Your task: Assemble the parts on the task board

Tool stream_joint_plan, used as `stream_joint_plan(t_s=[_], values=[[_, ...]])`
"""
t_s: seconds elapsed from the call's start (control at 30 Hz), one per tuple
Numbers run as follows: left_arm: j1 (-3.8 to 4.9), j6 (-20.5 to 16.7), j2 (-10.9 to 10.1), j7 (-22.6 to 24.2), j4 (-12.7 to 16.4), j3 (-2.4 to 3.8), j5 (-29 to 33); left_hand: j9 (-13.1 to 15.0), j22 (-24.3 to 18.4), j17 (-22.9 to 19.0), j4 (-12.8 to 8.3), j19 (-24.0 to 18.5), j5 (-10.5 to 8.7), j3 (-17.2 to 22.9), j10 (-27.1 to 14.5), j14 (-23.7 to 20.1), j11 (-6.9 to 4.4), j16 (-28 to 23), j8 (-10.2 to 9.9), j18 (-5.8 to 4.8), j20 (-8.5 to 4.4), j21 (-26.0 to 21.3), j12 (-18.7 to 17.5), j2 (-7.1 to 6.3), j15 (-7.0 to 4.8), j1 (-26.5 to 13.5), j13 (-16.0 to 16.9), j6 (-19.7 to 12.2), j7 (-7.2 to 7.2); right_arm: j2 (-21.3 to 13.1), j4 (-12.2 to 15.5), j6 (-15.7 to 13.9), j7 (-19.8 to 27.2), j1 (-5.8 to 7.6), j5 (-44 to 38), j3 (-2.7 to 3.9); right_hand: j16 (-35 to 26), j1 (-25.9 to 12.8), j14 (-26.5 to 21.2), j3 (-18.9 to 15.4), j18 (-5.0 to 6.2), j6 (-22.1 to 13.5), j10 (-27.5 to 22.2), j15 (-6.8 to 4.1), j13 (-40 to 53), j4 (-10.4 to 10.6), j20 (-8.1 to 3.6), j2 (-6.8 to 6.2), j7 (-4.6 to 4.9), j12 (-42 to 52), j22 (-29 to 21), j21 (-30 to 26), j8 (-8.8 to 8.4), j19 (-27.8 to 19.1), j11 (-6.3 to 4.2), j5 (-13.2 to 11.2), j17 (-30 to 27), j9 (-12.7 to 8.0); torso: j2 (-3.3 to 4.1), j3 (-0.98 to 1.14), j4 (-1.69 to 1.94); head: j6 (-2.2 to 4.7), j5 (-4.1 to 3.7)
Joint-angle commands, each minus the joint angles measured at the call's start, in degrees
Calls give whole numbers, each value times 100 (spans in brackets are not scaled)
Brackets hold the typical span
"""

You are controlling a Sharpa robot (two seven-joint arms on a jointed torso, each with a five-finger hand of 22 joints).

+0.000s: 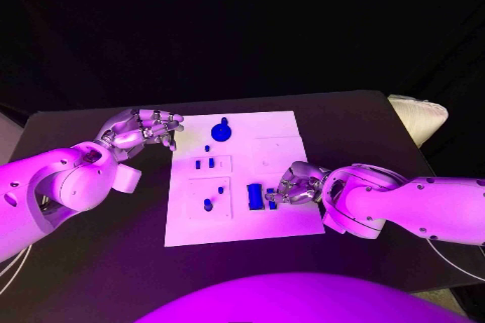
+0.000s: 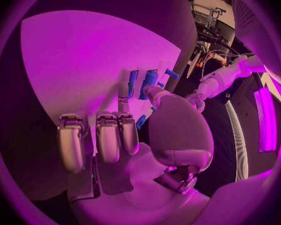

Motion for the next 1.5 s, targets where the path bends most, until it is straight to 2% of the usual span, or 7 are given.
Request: stream_joint_plan(t_s=[0.03,0.27,0.37,0.4,0.6,1.0,1.5], values=[[-1,84,11,34,8,3,33,-10,-9,-9,36,34,-1,4,-37,-17,-5,-11,34,33,-5,-34,37,39,35,17,-7,-29,5,-22,21,128,111,-6,-58,-1,23,-34,597,-31,-38,52,587,-43,1505,-3,-19,16,-9,20,1508,27,-22,600,-44,44,1509,-1,0,-2,4,1,-1],[-1,83,11,33,8,3,33,-10,-9,-9,36,34,-1,4,-37,-17,-5,-11,34,33,-5,-34,37,39,35,17,-7,-29,5,-60,21,174,120,-6,-69,-1,23,-2,597,-16,-38,49,587,-46,1505,-31,-22,62,-15,20,1508,27,-23,600,-49,73,1509,-1,-1,-3,2,1,-8],[-1,83,12,33,8,3,33,-10,-9,-9,36,34,-1,4,-37,-17,-5,-11,34,33,-5,-34,37,39,35,17,-7,-29,5,-70,8,215,131,-6,-92,-1,23,315,597,19,-38,33,587,-52,1505,-168,-28,-3,-16,20,1508,27,-25,600,-52,-179,1509,-2,-2,-3,2,1,-10],[-1,83,12,33,7,3,33,-10,-9,-9,36,34,-1,4,-37,-17,-5,-11,34,33,-5,-34,37,39,35,17,-7,-29,5,-73,4,231,138,-6,-102,-1,23,441,597,38,-38,31,587,-51,1505,-208,-27,-22,-15,20,1508,27,-29,600,-51,-401,1509,-6,-2,-3,2,1,-10],[-1,85,15,34,5,3,33,-10,-9,-9,36,34,-1,4,-37,-17,-5,-11,34,33,-5,-34,37,39,35,17,-7,-29,5,-71,-29,290,170,-5,-192,-1,23,870,597,18,-38,40,587,-53,1505,-385,-28,-148,-21,20,1508,27,-46,600,-55,-902,1509,-29,-1,-3,1,1,-13],[-1,87,24,41,-5,2,33,-10,-9,-9,36,34,-1,4,-37,-17,-5,-11,34,33,-5,-34,37,39,35,17,-7,-29,5,9,-147,245,140,-5,-575,0,23,1072,597,6,-38,77,587,-61,1505,-461,-32,-161,-37,20,1508,27,-37,600,-68,-1001,1509,-36,0,-2,7,1,-18],[-1,89,22,45,-3,2,33,-10,-9,-9,36,34,-1,4,-37,-17,-5,-11,34,33,-5,-34,37,39,35,17,-7,-29,5,92,-207,194,42,-5,-906,0,23,1104,597,-13,-38,94,587,-67,1505,-446,-37,-156,-42,20,1508,27,-35,600,-73,-913,1509,-43,-3,-2,2,1,-20]])
